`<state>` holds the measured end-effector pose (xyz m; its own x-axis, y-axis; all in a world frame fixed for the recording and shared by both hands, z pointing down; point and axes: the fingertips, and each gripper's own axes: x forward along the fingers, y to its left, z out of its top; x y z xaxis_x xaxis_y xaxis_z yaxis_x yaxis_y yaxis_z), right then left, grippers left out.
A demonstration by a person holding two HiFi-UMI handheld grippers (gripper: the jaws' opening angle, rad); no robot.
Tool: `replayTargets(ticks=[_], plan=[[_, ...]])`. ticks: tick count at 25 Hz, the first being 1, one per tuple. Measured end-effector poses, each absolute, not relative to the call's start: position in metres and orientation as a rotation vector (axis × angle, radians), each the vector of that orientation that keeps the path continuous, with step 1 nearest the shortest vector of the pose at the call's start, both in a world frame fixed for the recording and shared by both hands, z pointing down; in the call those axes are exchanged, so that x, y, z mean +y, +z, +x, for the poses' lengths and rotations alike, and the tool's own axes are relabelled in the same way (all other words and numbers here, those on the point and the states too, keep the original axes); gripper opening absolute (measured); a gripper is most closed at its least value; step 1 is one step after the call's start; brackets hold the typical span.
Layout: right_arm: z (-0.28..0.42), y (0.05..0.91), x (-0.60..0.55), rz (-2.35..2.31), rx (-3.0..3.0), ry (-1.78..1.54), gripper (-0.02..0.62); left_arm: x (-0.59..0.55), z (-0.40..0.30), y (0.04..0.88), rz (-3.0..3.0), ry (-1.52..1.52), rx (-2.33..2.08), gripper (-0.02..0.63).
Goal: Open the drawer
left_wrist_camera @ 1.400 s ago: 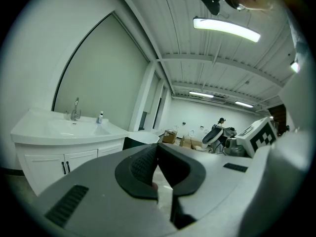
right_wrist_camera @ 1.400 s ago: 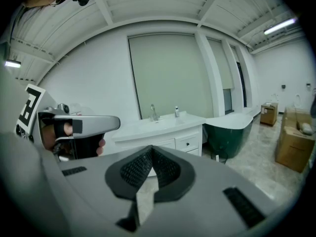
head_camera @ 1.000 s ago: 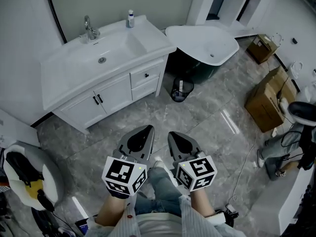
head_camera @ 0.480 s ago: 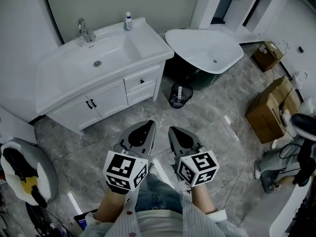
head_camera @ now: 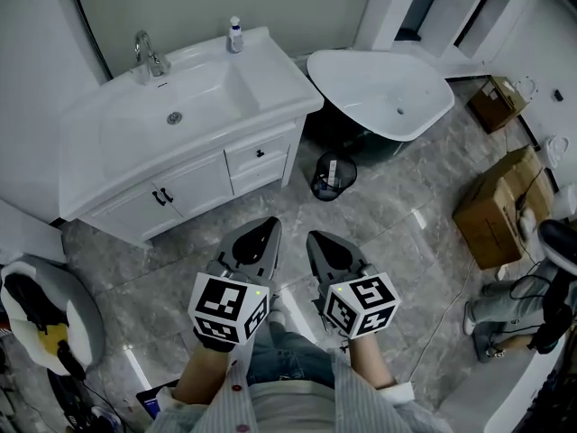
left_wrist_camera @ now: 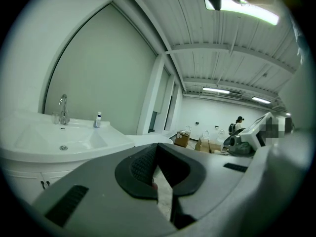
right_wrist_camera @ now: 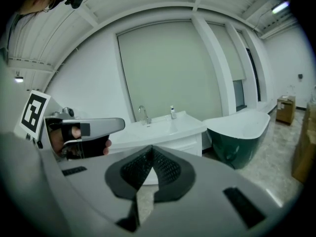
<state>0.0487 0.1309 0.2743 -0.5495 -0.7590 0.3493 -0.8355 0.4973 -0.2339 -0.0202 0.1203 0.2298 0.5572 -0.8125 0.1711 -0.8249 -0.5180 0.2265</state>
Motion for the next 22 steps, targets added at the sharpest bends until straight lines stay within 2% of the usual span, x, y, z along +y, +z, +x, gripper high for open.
replayTargets(ticks=[22], plan=[[0.030, 0.292, -0.104, 1.495, -2.447, 0.676, 0.009, -0.116, -0.043, 0.276, 2.496, 0.223, -1.214, 0.017]])
